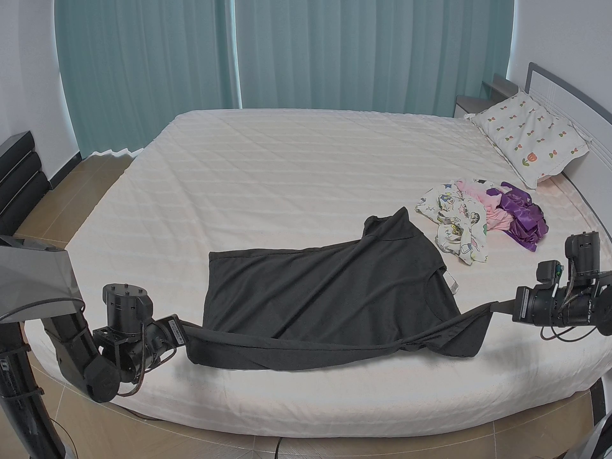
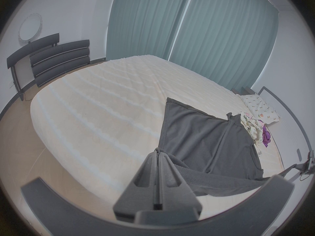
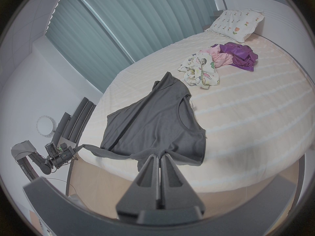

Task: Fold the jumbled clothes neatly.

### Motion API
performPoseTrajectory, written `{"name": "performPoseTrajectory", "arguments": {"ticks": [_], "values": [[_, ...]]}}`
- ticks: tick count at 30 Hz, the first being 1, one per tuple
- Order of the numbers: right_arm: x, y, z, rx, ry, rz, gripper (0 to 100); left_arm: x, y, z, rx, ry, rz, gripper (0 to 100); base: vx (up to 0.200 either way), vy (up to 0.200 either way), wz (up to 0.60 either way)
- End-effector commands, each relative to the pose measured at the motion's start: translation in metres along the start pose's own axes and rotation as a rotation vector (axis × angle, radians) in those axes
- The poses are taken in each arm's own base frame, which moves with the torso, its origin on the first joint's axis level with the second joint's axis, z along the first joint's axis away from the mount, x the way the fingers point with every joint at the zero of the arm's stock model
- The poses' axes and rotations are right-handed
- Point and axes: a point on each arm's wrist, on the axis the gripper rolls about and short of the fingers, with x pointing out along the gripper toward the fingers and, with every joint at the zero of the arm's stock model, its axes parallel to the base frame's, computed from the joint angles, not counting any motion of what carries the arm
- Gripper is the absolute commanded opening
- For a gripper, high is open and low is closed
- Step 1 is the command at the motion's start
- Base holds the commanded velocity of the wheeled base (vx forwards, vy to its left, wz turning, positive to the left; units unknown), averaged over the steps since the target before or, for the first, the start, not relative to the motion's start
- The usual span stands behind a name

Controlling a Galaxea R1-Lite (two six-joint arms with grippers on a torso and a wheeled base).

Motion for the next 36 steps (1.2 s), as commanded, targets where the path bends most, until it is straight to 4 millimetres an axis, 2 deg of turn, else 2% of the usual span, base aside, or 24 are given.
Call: {"name": "performPoseTrajectory", "arguments": {"ticks": [1,8,10,15,18,27,34,35,36], "values": [[0.026,-0.008,0.008,0.016,0.038,-0.012,0,0.026,-0.001,-0.005,0.012,0.014,0.020,0,0.000,0.000,0.00],[0.053,-0.016,0.018,0.032,0.061,-0.025,0,0.056,-0.009,-0.003,0.008,-0.008,0.010,0,0.000,0.000,0.00],[0.065,-0.021,0.022,0.039,0.068,-0.030,0,0.070,-0.012,-0.002,0.009,-0.019,0.007,0,0.000,0.000,0.00],[0.083,-0.029,0.024,0.048,0.088,-0.044,0,0.091,-0.008,-0.003,0.023,-0.034,0.029,0,0.000,0.000,0.00],[0.098,-0.035,0.027,0.056,0.093,-0.052,0,0.113,-0.010,-0.001,0.017,-0.058,0.041,0,0.000,0.000,0.00],[0.129,-0.044,0.041,0.102,0.034,-0.037,0,0.146,-0.019,0.003,0.016,-0.055,0.041,0,0.000,0.000,0.00],[0.148,-0.049,0.043,0.110,0.000,-0.021,0,0.158,-0.023,0.005,0.012,-0.064,0.036,0,0.000,0.000,0.00],[0.150,-0.049,0.044,0.114,0.000,-0.021,0,0.159,-0.023,0.005,0.012,-0.059,0.038,100,0.000,0.000,0.00],[0.152,-0.050,0.044,0.117,-0.002,-0.021,100,0.159,-0.023,0.005,0.013,-0.052,0.042,100,0.000,0.000,0.00]]}}
